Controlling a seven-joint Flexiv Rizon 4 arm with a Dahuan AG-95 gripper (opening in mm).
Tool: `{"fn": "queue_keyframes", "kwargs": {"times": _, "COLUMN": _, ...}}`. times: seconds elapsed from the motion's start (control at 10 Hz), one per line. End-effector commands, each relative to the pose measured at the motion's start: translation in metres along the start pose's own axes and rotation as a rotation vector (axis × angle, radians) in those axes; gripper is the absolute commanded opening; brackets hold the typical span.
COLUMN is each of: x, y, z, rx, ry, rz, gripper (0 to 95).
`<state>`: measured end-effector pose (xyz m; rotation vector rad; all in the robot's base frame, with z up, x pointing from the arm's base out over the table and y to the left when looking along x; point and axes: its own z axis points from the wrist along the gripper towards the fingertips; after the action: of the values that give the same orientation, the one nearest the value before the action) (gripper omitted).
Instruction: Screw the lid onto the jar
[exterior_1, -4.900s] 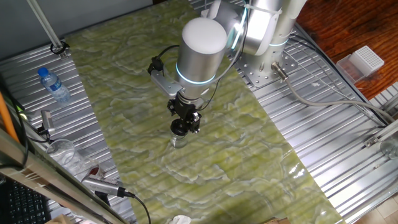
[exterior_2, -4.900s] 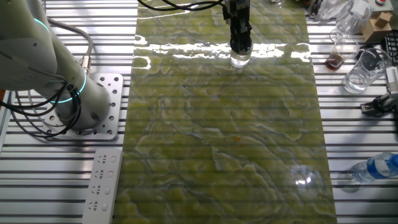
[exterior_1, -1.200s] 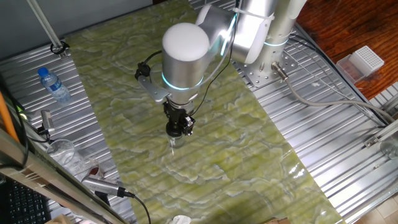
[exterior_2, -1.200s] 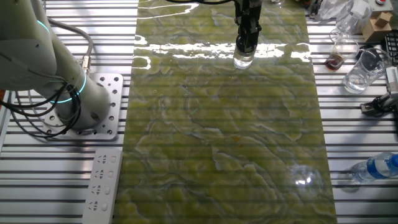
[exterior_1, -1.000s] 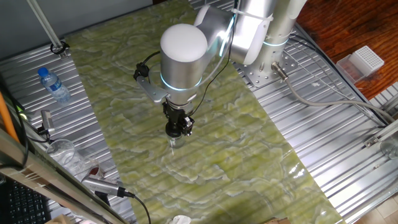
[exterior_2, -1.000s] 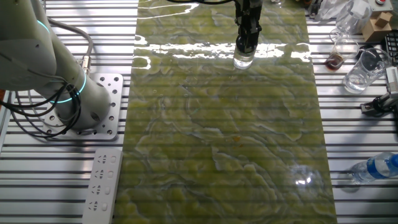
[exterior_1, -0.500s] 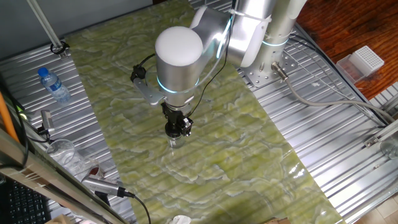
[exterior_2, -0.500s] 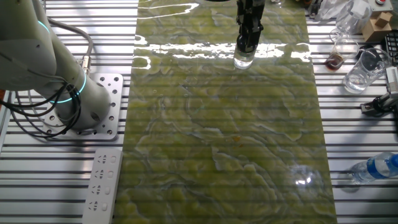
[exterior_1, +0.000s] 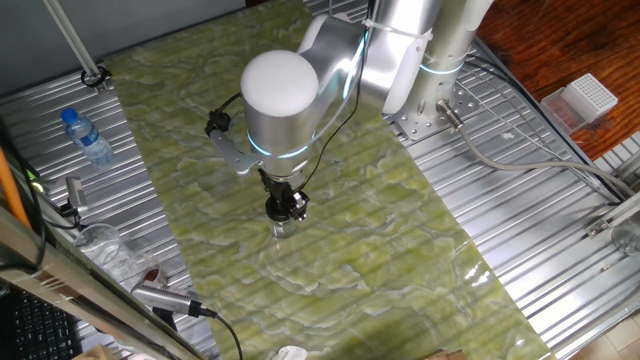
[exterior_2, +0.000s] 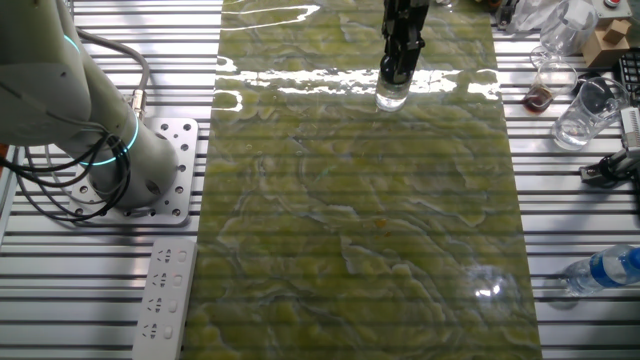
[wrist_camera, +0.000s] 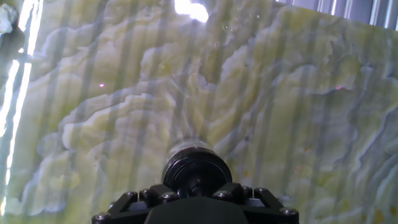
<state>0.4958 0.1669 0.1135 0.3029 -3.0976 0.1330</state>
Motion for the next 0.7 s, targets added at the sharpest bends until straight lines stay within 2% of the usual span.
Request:
{"fn": "queue_keyframes", "kwargs": {"times": 0.1, "x": 0.0002, "y": -0.0001, "z": 0.0006, "rx": 0.000, "ry": -0.005, "rz": 0.003, "gripper": 57.0}}
{"fn": "queue_keyframes", "kwargs": {"times": 0.7, "x": 0.0000, "y": 0.0006, "z": 0.0009, "rx": 0.026, "ry": 0.009, "rz": 0.008, "gripper": 57.0}}
